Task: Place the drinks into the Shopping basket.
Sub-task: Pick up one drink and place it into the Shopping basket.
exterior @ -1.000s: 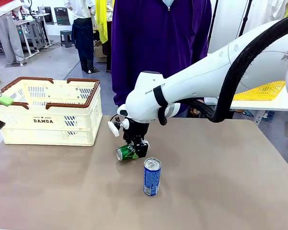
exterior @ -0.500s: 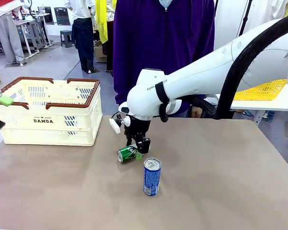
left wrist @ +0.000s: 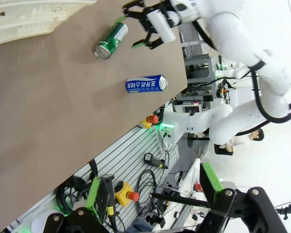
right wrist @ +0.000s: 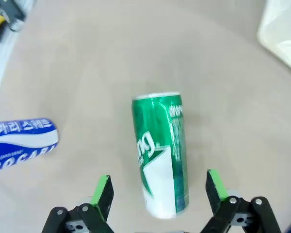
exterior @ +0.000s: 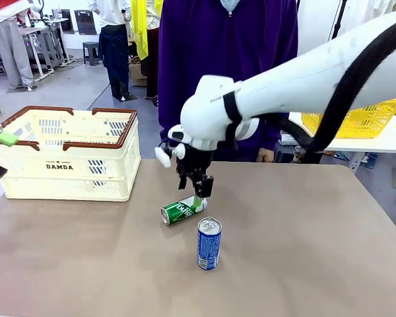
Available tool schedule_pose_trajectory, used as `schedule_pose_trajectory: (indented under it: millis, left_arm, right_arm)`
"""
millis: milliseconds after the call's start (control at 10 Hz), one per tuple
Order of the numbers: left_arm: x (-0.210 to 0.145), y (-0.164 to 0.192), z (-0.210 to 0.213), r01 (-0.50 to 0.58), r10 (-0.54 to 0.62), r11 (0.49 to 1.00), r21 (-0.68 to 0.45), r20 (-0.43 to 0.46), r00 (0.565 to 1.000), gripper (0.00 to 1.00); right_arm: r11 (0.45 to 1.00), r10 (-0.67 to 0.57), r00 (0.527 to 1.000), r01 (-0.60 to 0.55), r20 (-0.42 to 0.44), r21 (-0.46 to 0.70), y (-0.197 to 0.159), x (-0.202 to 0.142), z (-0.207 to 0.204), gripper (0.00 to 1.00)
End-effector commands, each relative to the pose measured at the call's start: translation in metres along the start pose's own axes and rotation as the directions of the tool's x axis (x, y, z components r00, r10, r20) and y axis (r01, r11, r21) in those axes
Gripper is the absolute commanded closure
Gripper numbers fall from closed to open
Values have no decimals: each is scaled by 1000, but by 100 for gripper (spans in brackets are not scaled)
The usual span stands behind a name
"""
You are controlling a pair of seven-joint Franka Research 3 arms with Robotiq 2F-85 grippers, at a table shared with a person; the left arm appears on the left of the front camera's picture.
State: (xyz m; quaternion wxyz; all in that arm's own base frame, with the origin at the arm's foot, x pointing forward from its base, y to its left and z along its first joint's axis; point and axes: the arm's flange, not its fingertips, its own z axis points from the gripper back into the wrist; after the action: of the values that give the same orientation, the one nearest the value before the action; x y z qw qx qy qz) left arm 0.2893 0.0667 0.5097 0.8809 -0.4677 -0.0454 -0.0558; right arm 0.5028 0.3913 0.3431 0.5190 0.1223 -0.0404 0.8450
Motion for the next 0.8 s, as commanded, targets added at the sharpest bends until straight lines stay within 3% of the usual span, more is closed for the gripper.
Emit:
schedule_pose_trajectory:
  millis: [0,100,200,300,400,600,700]
  left_arm:
    - [0,-2,0,-4,4,1000,-16,9,1000,0]
    - [0,-2,0,-4,4,1000,-16,9,1000,0]
    - [0,-2,0,-4,4,1000,-16,9,1000,0]
    - [0,-2,0,-4,4,1000,-16,9,1000,0]
    - [0,-2,0,-4,4,1000,-16,9,1000,0]
    - [0,-2,0,-4,4,1000,-16,9,1000,0]
    - [0,-2,0,-4,4,1000,-16,9,1000,0]
  right_arm:
    - [992,-87,995,91,52,-84,39,-18,70,0]
    - [964,-192,977,206,95,-170,59,-48,111,0]
    - [883,-366,920,390,138,-262,85,-88,144,0]
    - [719,-598,776,630,201,-294,124,-141,170,0]
    - [577,-744,624,781,241,-239,168,-187,179,0]
    - [274,-913,275,961,303,-44,257,-266,183,0]
    - [98,-946,62,990,317,99,302,-307,177,0]
